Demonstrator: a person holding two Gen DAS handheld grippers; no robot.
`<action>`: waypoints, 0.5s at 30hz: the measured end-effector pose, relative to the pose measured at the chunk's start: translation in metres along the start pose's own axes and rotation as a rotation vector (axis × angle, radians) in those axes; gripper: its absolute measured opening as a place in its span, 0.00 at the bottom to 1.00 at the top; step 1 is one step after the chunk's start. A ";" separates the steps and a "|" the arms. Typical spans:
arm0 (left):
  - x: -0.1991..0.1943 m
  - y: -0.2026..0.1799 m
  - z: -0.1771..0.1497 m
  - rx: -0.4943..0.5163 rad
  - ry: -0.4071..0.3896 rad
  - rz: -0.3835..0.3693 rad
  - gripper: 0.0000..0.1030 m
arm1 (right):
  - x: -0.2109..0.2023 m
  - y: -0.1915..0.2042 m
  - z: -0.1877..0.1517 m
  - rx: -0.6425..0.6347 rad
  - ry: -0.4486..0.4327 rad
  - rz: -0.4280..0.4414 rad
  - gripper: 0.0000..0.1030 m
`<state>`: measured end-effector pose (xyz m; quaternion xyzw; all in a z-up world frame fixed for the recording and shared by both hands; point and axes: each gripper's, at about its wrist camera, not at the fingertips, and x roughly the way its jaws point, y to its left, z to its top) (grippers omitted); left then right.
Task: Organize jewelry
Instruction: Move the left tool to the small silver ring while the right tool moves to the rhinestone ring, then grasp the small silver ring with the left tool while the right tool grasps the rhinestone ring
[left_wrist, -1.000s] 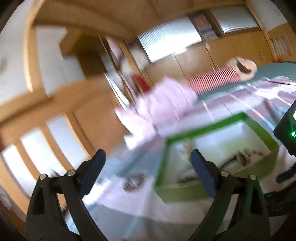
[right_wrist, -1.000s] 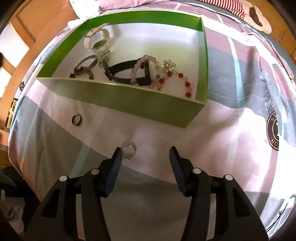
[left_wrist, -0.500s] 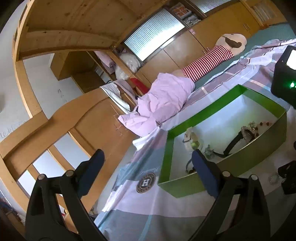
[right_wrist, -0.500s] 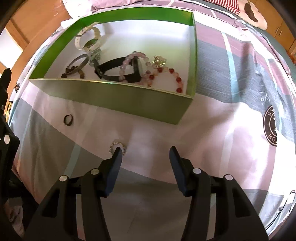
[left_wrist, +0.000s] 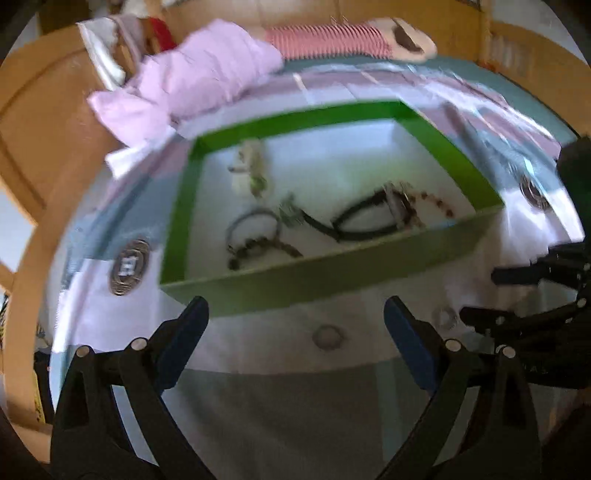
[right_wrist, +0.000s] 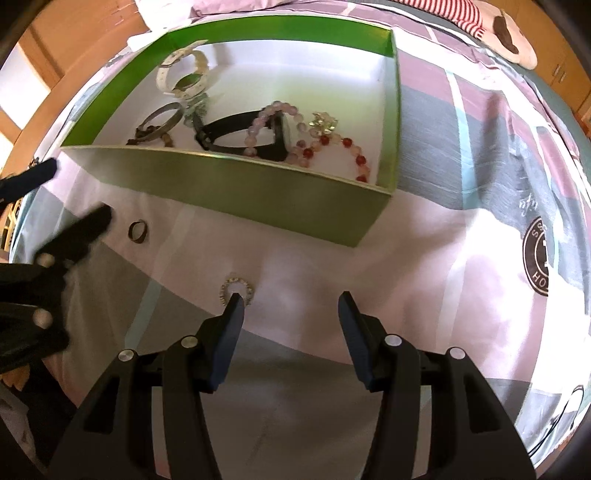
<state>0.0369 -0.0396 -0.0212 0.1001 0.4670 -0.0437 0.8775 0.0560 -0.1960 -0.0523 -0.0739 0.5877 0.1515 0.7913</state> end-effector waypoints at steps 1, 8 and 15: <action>0.004 -0.001 0.000 0.002 0.023 -0.021 0.92 | 0.000 0.003 -0.001 -0.011 0.001 0.001 0.52; 0.036 0.003 0.002 -0.065 0.207 -0.167 0.90 | 0.014 0.031 -0.004 -0.114 -0.020 -0.069 0.52; 0.062 0.020 -0.002 -0.193 0.326 -0.255 0.59 | 0.018 0.037 -0.002 -0.121 -0.040 -0.057 0.45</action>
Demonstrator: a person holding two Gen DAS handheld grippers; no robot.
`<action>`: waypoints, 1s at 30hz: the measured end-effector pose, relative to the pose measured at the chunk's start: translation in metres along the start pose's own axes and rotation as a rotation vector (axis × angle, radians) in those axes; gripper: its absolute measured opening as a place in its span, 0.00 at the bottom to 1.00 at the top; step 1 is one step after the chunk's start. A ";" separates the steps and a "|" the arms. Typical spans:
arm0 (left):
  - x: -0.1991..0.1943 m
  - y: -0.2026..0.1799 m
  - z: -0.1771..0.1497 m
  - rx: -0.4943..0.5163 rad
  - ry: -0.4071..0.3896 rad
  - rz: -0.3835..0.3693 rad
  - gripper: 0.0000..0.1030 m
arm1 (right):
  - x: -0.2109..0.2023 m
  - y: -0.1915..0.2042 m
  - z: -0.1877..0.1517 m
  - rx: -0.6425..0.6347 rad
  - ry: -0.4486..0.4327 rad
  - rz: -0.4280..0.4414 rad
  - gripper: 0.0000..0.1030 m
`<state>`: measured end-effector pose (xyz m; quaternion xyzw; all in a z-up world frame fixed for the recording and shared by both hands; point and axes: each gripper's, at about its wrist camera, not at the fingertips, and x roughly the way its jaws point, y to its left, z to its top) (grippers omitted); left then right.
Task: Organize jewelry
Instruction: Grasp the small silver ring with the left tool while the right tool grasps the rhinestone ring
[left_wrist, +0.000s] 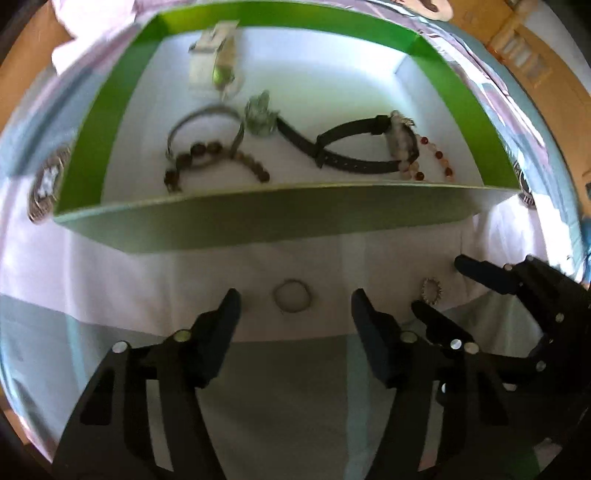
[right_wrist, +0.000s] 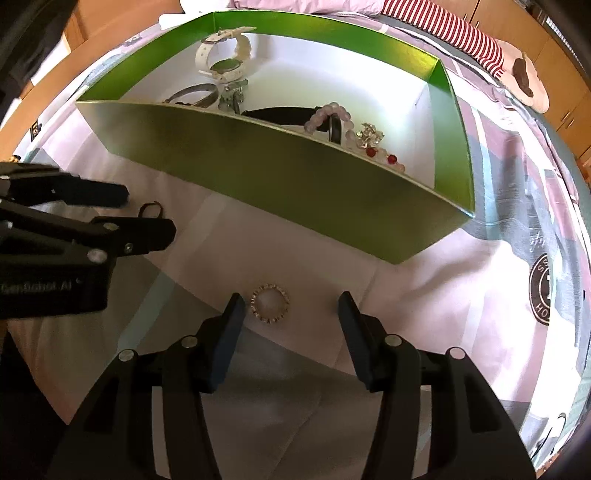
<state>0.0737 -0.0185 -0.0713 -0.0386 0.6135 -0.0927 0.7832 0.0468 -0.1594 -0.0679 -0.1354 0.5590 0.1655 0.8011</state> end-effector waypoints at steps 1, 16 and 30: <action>0.000 0.002 0.001 -0.009 -0.002 -0.001 0.59 | 0.000 0.002 0.000 -0.008 -0.001 0.007 0.40; 0.009 -0.003 0.013 0.013 -0.023 0.094 0.40 | -0.002 0.013 0.001 -0.050 -0.005 0.014 0.23; 0.001 0.005 0.021 -0.018 -0.031 0.038 0.36 | 0.001 -0.001 0.008 -0.013 0.010 0.045 0.24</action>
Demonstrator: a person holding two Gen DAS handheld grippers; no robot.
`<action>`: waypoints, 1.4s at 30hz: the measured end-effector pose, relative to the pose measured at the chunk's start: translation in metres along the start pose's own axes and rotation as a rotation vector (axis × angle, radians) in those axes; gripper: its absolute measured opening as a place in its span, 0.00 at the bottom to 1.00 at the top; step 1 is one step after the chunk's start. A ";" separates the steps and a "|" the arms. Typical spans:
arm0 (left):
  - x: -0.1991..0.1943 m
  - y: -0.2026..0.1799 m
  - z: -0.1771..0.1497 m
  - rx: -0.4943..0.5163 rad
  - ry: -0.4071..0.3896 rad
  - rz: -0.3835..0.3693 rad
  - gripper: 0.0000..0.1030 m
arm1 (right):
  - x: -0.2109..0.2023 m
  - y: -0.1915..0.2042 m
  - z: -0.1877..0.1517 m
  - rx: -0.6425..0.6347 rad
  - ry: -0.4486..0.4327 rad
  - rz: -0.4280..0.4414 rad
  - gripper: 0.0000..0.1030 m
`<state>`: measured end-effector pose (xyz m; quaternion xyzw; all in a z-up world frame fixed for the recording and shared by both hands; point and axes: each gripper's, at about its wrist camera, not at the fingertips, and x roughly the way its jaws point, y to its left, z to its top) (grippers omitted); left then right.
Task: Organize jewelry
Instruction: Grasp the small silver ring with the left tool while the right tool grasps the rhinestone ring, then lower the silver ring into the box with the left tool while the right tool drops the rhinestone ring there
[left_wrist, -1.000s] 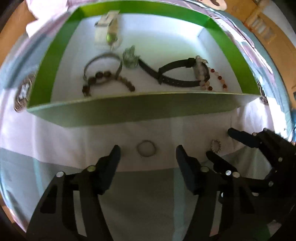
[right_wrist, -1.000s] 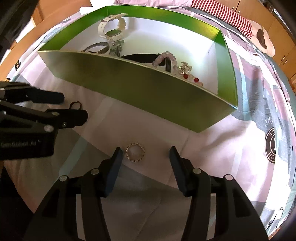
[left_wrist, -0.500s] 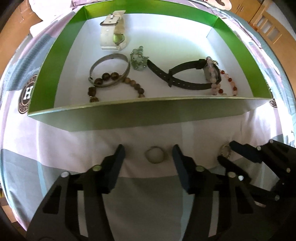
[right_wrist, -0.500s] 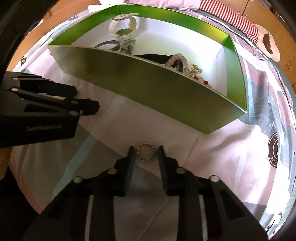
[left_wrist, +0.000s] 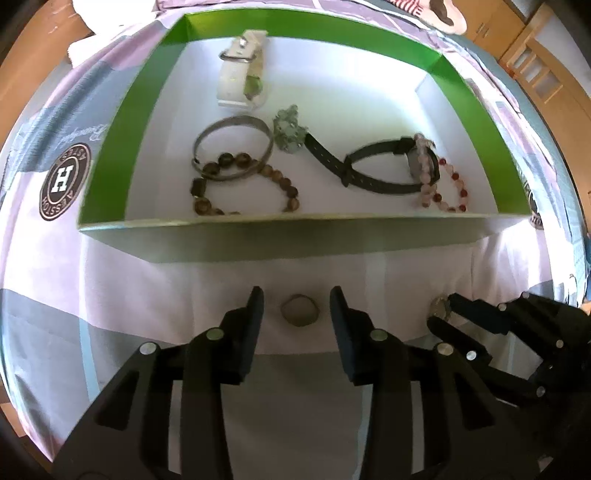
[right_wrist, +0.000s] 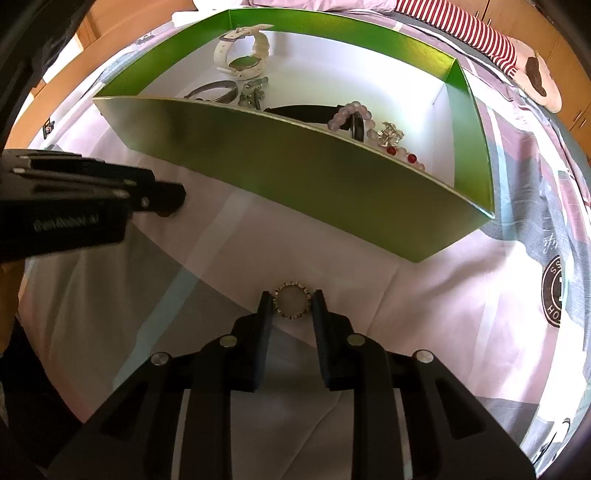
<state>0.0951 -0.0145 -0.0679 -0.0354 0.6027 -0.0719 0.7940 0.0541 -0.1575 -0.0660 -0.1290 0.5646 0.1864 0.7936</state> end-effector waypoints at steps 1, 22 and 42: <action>0.003 -0.002 0.000 0.008 0.008 0.008 0.36 | 0.000 -0.001 0.000 0.002 -0.002 -0.003 0.24; 0.001 -0.018 -0.017 0.103 -0.012 0.084 0.21 | 0.001 0.015 -0.005 -0.033 -0.012 -0.051 0.24; -0.019 -0.023 -0.015 0.101 -0.041 -0.013 0.21 | -0.035 -0.005 0.003 0.023 -0.091 0.009 0.21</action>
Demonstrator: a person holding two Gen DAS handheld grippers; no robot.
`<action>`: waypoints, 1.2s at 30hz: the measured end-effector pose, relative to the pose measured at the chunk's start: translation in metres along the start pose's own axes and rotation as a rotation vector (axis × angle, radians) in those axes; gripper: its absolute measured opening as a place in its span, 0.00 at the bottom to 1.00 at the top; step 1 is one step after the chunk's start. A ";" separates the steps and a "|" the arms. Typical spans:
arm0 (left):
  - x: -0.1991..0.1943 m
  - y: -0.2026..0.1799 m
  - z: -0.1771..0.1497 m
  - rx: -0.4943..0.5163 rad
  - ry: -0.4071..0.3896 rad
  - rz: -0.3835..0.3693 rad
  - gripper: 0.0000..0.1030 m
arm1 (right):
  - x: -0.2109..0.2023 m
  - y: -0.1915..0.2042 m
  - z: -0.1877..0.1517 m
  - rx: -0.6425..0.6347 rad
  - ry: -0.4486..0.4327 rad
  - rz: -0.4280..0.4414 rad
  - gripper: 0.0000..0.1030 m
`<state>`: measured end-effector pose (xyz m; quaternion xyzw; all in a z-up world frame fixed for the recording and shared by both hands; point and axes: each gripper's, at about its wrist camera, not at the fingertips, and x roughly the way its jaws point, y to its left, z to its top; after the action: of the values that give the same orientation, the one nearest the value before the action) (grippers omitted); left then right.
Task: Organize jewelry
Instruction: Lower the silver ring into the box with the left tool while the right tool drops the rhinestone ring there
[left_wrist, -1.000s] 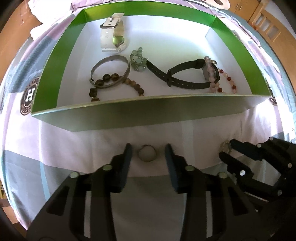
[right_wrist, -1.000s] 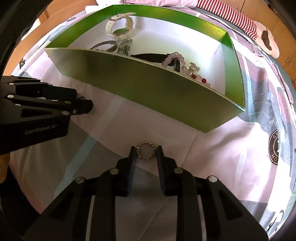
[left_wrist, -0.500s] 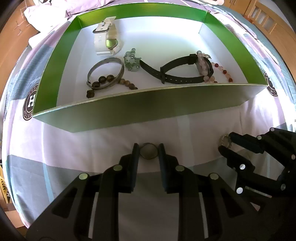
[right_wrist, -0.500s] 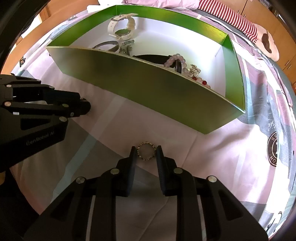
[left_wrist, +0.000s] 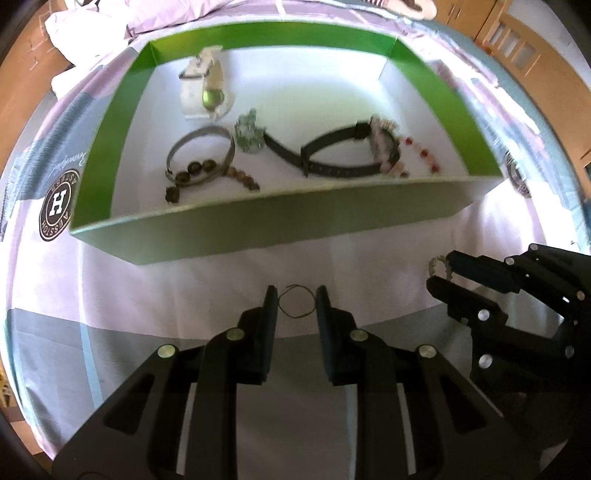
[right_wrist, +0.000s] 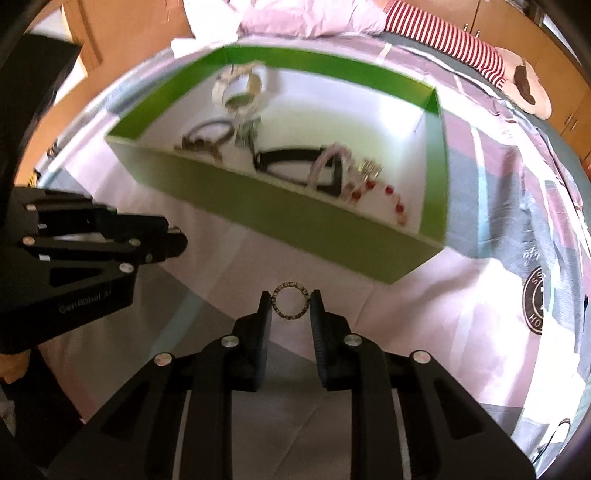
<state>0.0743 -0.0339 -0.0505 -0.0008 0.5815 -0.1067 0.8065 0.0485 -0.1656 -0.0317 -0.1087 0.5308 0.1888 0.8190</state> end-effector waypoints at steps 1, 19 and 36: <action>-0.003 0.001 0.000 -0.002 -0.004 -0.006 0.21 | -0.001 0.000 0.001 0.000 -0.001 0.000 0.21; -0.091 0.019 0.040 0.049 -0.352 0.128 0.21 | -0.039 -0.051 0.060 0.230 -0.246 0.002 0.21; -0.027 0.025 0.072 -0.009 -0.219 0.046 0.52 | -0.011 -0.062 0.062 0.279 -0.236 -0.037 0.60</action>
<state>0.1380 -0.0132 -0.0055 -0.0027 0.4902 -0.0848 0.8675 0.1226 -0.2002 0.0026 0.0192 0.4500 0.1096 0.8861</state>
